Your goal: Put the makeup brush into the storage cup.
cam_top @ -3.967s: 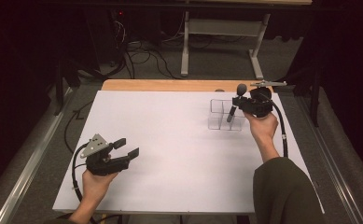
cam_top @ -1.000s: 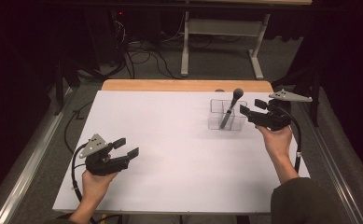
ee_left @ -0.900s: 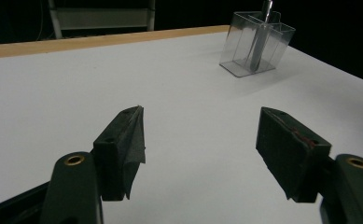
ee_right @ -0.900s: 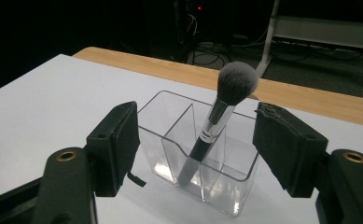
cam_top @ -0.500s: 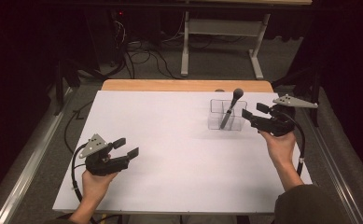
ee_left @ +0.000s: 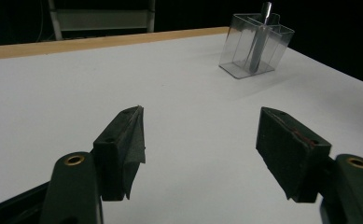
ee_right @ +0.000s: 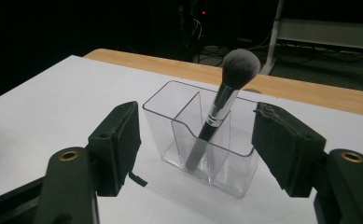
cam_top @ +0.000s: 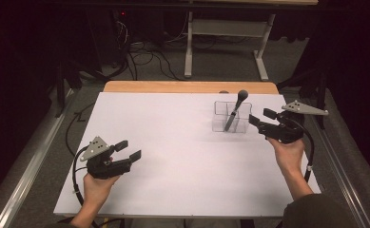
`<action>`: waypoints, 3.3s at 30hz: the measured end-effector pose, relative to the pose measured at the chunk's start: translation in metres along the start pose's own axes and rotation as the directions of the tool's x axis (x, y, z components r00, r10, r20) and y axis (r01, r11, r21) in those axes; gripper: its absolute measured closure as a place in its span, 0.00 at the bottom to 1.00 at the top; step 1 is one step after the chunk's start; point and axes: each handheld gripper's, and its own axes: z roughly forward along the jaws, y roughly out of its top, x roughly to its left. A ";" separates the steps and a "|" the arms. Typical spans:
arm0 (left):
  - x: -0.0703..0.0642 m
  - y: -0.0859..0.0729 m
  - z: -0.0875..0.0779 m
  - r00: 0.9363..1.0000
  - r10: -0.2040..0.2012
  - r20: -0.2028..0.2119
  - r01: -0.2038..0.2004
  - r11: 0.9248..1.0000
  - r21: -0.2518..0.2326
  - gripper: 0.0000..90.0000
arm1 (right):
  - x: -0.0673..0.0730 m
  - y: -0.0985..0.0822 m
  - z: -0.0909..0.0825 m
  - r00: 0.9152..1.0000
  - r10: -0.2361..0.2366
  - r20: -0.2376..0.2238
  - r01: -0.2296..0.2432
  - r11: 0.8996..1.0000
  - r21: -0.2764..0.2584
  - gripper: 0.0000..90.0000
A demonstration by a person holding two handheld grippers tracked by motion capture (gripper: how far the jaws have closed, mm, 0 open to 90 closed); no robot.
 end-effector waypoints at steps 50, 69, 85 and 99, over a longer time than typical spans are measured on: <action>0.000 0.000 0.000 1.000 -0.002 -0.001 0.002 1.000 0.000 0.36 | 0.009 -0.032 -0.025 0.998 0.015 -0.063 -0.015 1.000 -0.004 0.39; 0.000 0.000 0.000 1.000 -0.001 -0.001 0.001 1.000 0.001 0.36 | 0.018 -0.043 -0.032 0.996 0.007 -0.090 -0.007 1.000 0.003 0.39; -0.001 0.000 0.000 1.000 0.000 -0.001 0.000 1.000 -0.001 0.36 | 0.025 -0.055 -0.032 0.993 0.009 -0.116 -0.008 1.000 0.010 0.40; -0.001 0.000 0.000 1.000 0.000 -0.001 0.000 1.000 0.000 0.36 | 0.035 -0.063 -0.032 0.990 -0.008 -0.143 0.010 1.000 0.015 0.40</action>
